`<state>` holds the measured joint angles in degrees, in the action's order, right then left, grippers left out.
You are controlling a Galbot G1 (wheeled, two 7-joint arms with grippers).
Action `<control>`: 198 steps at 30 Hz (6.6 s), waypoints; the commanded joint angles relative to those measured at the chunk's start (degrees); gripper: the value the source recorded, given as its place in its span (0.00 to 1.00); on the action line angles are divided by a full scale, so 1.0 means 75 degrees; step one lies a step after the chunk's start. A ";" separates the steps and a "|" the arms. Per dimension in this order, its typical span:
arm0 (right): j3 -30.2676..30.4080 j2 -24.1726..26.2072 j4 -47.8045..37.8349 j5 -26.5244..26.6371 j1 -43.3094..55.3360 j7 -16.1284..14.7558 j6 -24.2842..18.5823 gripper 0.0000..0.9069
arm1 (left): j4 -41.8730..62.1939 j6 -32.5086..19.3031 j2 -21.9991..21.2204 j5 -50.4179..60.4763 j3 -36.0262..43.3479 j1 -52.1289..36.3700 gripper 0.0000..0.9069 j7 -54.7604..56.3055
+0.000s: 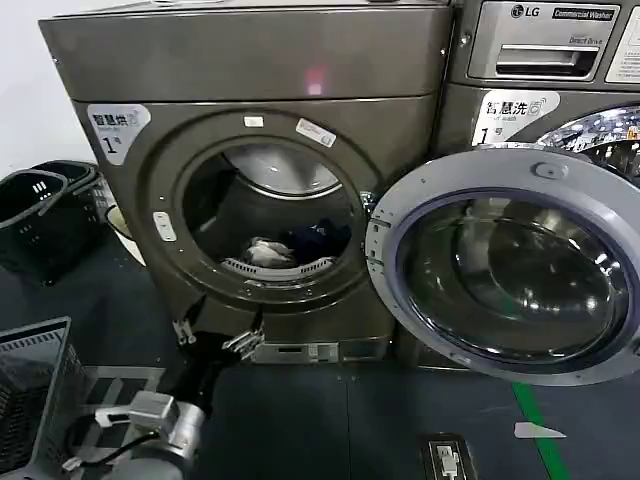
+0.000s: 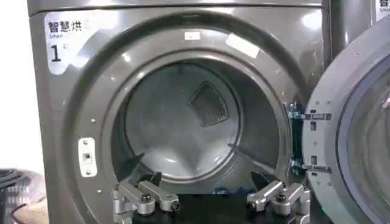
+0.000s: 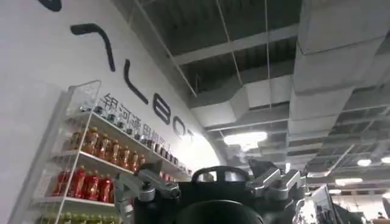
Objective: Grasp the clothes from the dryer.
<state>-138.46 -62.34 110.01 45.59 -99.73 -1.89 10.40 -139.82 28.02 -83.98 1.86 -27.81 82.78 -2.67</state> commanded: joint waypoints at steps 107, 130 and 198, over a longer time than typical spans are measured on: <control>0.0030 0.0188 -0.0085 -0.0032 0.0060 -0.0303 -0.0247 1.00 | 1.4095 -0.2017 0.0088 0.0764 0.2446 -1.0976 1.00 -0.2866; -0.0069 0.0215 -0.0189 -0.0052 -0.0031 -0.0346 -0.0268 1.00 | 1.4754 -0.2986 0.0462 0.4967 0.4393 -1.2013 1.00 -0.6171; 0.0069 0.0169 -0.0182 -0.0254 0.0080 -0.0362 -0.0309 1.00 | 1.5746 -0.3792 0.0544 0.5091 0.4643 -1.1513 0.60 -0.7955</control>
<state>-137.96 -61.08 108.78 43.74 -99.20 -4.58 8.14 -22.06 -0.46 -79.90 41.12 7.01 -3.99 -61.82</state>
